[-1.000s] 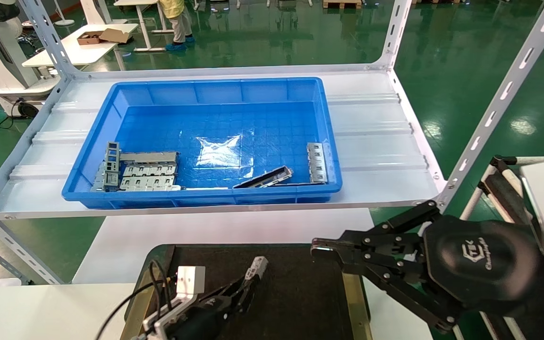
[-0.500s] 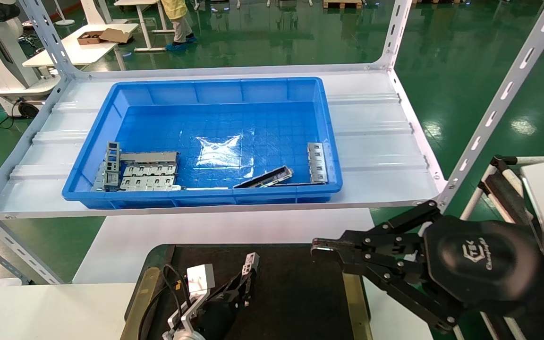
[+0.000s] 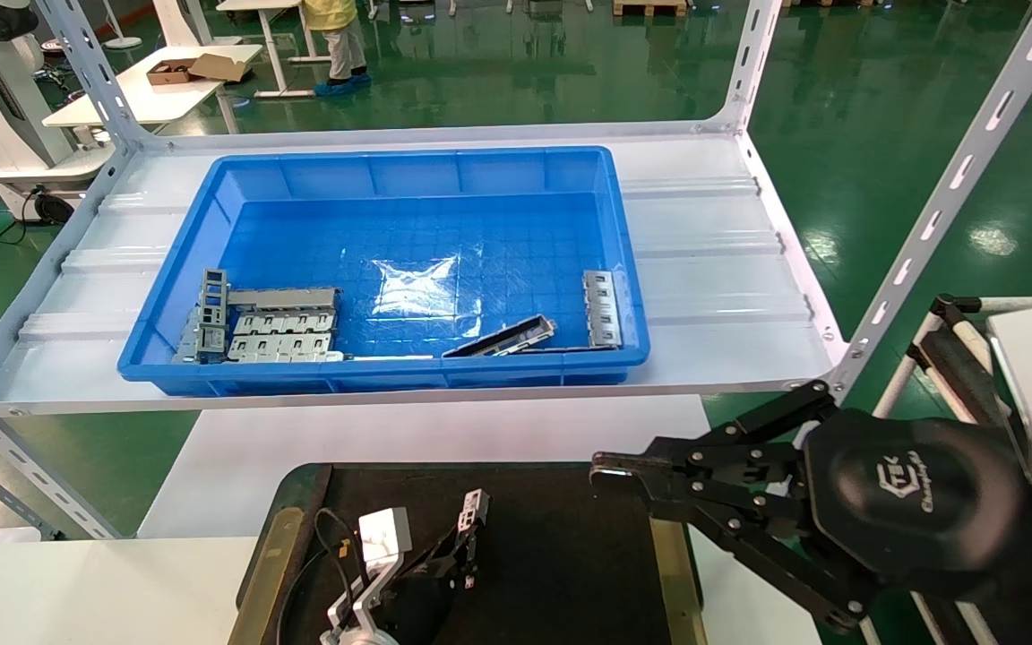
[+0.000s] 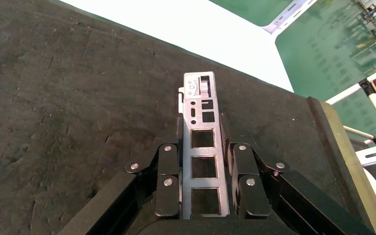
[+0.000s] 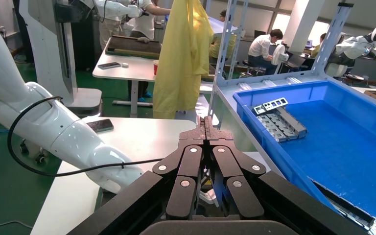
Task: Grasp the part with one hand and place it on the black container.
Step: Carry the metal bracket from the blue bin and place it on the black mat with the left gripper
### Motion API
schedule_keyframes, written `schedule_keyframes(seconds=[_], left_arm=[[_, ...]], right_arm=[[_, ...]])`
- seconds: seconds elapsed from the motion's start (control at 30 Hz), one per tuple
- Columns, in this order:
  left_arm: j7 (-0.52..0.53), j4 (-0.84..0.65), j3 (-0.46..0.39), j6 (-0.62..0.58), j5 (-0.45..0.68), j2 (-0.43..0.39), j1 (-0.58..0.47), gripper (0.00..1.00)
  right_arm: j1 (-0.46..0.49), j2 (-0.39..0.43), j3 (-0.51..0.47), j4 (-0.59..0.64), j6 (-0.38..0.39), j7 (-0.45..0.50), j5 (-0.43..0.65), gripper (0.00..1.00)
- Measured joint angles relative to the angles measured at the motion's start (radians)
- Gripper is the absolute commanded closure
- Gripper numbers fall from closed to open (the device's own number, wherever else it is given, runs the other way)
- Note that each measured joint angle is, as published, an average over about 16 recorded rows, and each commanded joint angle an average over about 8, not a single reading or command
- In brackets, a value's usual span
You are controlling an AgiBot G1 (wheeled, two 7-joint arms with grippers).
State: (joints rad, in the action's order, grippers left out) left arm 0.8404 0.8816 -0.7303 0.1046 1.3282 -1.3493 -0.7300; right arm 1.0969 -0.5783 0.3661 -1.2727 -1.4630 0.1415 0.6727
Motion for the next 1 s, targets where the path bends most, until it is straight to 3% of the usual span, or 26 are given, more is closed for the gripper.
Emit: schedule_keyframes(seconds=[0.1,0.27,0.37,1.0], left_arm=[[0.0,-0.008,-0.029,0.02,-0.025,-0.001,-0.007,0.89],[-0.003,-0.017,-0.079,0.052,-0.071,-0.001,-0.018,0.27],[-0.008,-0.019,-0.107,0.07,-0.1,0.0,-0.024,0.0],[-0.079,0.084,-0.236,0.135,-0.229,0.052,-0.063,0.0]], right_arm=[[0.0,0.0,0.0,0.0,0.0,0.0,0.0,0.96],[0.0,0.0,0.0,0.0,0.0,0.0,0.0,0.35],[0.0,0.0,0.0,0.0,0.0,0.0,0.0,0.01],[0.0,0.0,0.0,0.0,0.0,0.0,0.0,0.0]])
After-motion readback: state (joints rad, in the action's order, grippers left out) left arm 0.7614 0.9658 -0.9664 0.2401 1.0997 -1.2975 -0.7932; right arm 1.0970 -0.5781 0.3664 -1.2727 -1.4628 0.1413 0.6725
